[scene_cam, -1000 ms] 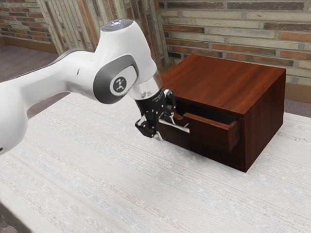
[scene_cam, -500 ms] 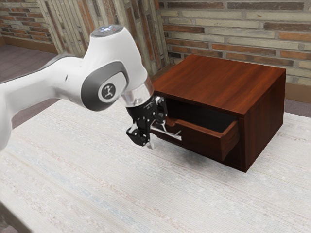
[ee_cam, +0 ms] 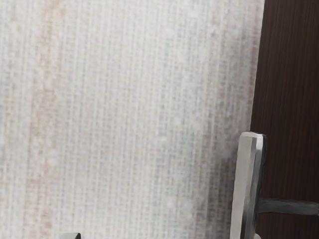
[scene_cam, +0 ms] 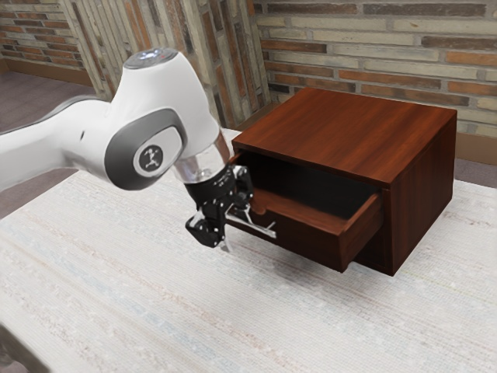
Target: Pull the drawer handle with one arm to open the drawer
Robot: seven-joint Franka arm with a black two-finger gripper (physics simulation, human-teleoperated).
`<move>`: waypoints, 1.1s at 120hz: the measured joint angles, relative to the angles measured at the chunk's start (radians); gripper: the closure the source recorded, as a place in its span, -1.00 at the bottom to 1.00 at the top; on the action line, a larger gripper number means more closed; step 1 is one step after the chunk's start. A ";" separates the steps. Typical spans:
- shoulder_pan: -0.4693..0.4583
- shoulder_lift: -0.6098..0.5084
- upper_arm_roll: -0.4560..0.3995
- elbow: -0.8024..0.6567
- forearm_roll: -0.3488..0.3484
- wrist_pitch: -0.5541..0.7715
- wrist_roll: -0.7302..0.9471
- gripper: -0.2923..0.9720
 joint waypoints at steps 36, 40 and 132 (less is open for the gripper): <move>-0.002 -0.045 0.000 -0.051 0.005 -0.010 0.002 -0.06; -0.002 -0.048 0.000 -0.056 0.005 -0.011 0.003 -0.06; -0.004 -0.157 0.001 -0.168 0.005 -0.020 0.005 -0.06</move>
